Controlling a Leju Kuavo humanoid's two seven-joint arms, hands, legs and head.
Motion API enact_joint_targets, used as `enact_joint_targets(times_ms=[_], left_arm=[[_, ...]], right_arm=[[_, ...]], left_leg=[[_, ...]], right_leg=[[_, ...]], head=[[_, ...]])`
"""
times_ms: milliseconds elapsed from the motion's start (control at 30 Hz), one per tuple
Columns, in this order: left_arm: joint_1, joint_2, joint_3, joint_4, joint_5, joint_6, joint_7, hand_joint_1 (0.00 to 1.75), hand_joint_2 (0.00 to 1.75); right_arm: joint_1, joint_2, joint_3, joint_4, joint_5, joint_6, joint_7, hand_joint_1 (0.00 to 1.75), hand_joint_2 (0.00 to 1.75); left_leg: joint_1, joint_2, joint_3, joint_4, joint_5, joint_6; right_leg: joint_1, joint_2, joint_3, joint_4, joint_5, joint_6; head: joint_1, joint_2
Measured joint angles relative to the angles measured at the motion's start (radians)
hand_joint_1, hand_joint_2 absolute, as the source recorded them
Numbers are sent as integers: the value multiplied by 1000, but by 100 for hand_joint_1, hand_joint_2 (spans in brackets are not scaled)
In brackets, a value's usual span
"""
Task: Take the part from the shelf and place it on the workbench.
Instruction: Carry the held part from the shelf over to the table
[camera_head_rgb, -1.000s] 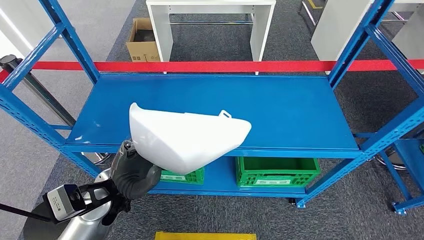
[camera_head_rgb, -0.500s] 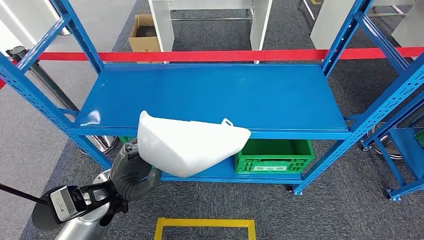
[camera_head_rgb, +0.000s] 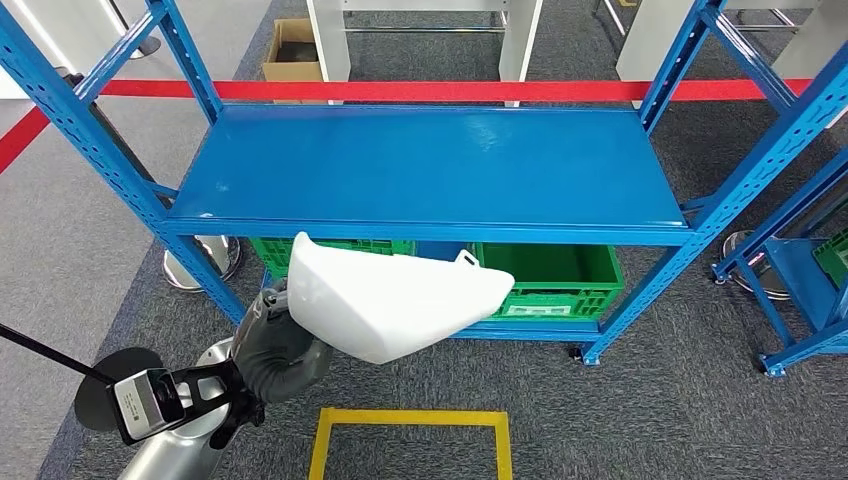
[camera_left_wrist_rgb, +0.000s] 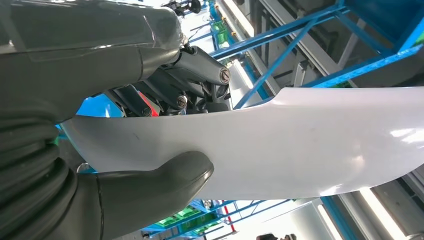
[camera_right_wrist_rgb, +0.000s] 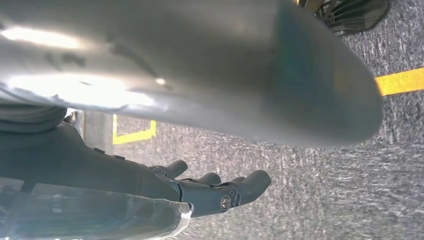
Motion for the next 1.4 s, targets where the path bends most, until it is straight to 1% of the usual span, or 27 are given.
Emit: enact_joint_targets(times_ms=[100, 133, 200, 267, 300, 333, 400, 433, 500, 533, 600, 667, 700, 767, 800, 833, 867, 933, 1000, 1033, 1100, 1167, 1200, 1267, 1333, 1367, 1400], left_arm=[[-2, 9, 6, 2, -2, 16, -7, 175, 175], [-1, 13, 8, 2, -2, 19, -9, 175, 175], [-1, 20, 10, -1, -2, 21, -9, 175, 175], [-1, 23, 10, -7, -6, 19, -5, 175, 175], [-1, 23, 9, -10, -11, 18, 1, 175, 175], [-1, 23, 8, -12, -16, 16, 9, 175, 175], [-4, 24, 5, -15, -24, 14, 24, 175, 175], [-9, 24, 3, -17, -26, 13, 29, 175, 175], [-25, 25, -2, -20, -25, 11, 33, 175, 175], [-33, 26, -4, -20, -23, 9, 32, 175, 175], [-43, 31, -7, -18, -17, 6, 31, 175, 175], [-52, 35, -13, -14, -11, 5, 30, 175, 175], [-56, 37, -17, -12, -7, 4, 30, 175, 175], [-60, 37, -26, -9, 1, 5, 28, 175, 175], [-61, 37, -30, -8, 3, 6, 26, 175, 175], [-62, 37, -37, -6, 5, 6, 25, 175, 175], [-62, 37, -44, -5, 7, 7, 24, 175, 175], [-59, 37, -59, -4, 10, 10, 22, 175, 175], [-51, 37, -76, -5, 4, 13, 18, 175, 175], [-45, 36, -84, -6, -4, 14, 17, 175, 175], [-32, 35, -100, -10, -24, 13, 18, 175, 175], [-18, 33, -113, -21, -41, 11, 31, 175, 175], [-11, 32, -118, -26, -47, 10, 38, 175, 175], [4, 32, -123, -32, -53, 10, 48, 175, 175], [20, 34, -126, -35, -55, 11, 50, 175, 175], [28, 34, -127, -37, -56, 12, 50, 175, 175], [34, 35, -127, -40, -58, 13, 50, 175, 175]], right_arm=[[1, -1, 2, 0, 13, 11, 1, 0, 0], [1, -2, 2, 0, 14, 12, 2, 0, 0], [-2, -4, 4, 0, 16, 15, 1, 0, 0], [-4, -6, 9, 0, 21, 18, -3, 0, 0], [-4, -7, 12, 0, 25, 19, -7, 0, 0], [-4, -9, 14, 0, 29, 21, -11, 0, 0], [-5, -13, 17, 0, 34, 23, -18, 0, 0], [-6, -15, 17, 0, 35, 23, -20, 0, 0], [-7, -19, 18, 0, 34, 24, -23, 0, 0], [-8, -21, 19, 0, 32, 24, -24, 0, 0], [-8, -25, 19, 0, 26, 23, -26, 0, 0], [-6, -29, 18, 0, 20, 21, -27, 0, 0], [-5, -31, 18, 0, 16, 19, -27, 0, 0], [-4, -34, 16, 0, 4, 14, -24, 0, 0], [-4, -35, 14, 0, -5, 11, -21, 0, 0], [-4, -35, 11, 0, -15, 8, -17, 0, 0], [-4, -34, 6, 0, -25, 5, -14, 0, 0], [-1, -31, -6, 0, -43, 0, -9, 0, 0], [2, -28, -18, -1, -56, -4, -10, 0, 0], [3, -25, -24, -1, -61, -7, -11, 0, 0], [9, -19, -36, -1, -70, -11, -18, 0, 0], [19, -14, -46, -1, -75, -13, -30, 0, 0], [22, -11, -50, -1, -75, -14, -37, 0, 0], [27, -6, -56, -2, -73, -15, -52, 0, 0], [31, -4, -60, -3, -68, -15, -64, 0, 0], [34, -3, -60, -3, -65, -15, -68, 0, 0], [36, -3, -60, -4, -61, -14, -73, 0, 0]], left_leg=[[2, -2, -13, 5, 15, -15], [3, -4, -20, 15, -1, -21], [7, -9, -49, 88, -82, -34], [9, -11, -87, 227, -178, -42], [10, -11, -97, 286, -201, -43], [10, -11, -93, 317, -201, -43], [9, -11, -24, 258, -150, -39], [9, -12, 36, 182, -128, -34], [5, -13, 145, 25, -124, -24], [3, -14, 174, -20, -132, -20], [0, -13, 175, -44, -128, -7], [3, -9, 153, -47, -106, 11], [5, -7, 140, -49, -94, 18], [3, -2, 112, -48, -72, 26], [1, 1, 99, -46, -62, 27], [0, 6, 86, -44, -54, 27], [-1, 10, 74, -41, -47, 26], [-1, 21, 55, -30, -39, 22], [-4, 36, 46, -20, -35, 15], [-6, 44, 43, -17, -33, 11], [-7, 58, 37, -12, -28, 2], [-3, 41, 24, 7, -45, -10], [0, 24, 7, 43, -70, -17], [6, -5, -48, 175, -144, -27], [7, -8, -92, 290, -184, -30], [7, -9, -88, 295, -174, -28], [7, -13, -64, 255, -147, -24]], right_leg=[[3, -1, -8, -22, -1, -24], [2, -3, -17, -22, 9, -34], [0, -6, -43, -22, 32, -49], [0, -7, -74, -21, 57, -52], [0, -7, -89, -20, 70, -52], [0, -8, -105, -20, 81, -51], [1, -8, -131, -20, 103, -47], [1, -7, -140, -19, 113, -44], [3, -7, -153, -19, 132, -35], [4, -7, -156, -21, 142, -29], [2, -7, -160, -29, 161, -16], [1, -6, -176, -12, 136, -7], [0, -5, -191, 23, 96, -4], [0, -5, -226, 149, -6, 1], [0, -5, -239, 215, -34, 3], [1, -5, -240, 261, -37, 4], [1, -5, -226, 273, -14, 4], [1, -15, -146, 185, 44, 1], [6, -37, -50, 43, 46, -4], [9, -43, -24, -4, 33, -8], [11, -33, -16, -32, 20, -20], [6, -19, -23, -36, 22, -33], [3, -13, -27, -37, 26, -40], [3, -1, -37, -37, 35, -49], [5, 13, -46, -36, 42, -52], [6, 21, -48, -36, 45, -52], [8, 30, -48, -36, 47, -51]], head=[[0, 0], [-1, 0], [-4, 0], [-7, 0], [-7, 0], [-7, 0], [-7, 0], [-7, 0], [-7, 0], [-7, 0], [-7, 0], [-5, 0], [-2, 0], [3, 0], [4, 0], [4, 0], [4, 0], [4, 0], [4, 0], [4, 0], [2, 0], [1, 0], [0, 0], [-1, 0], [-1, 0], [-1, 0], [-1, 0]])
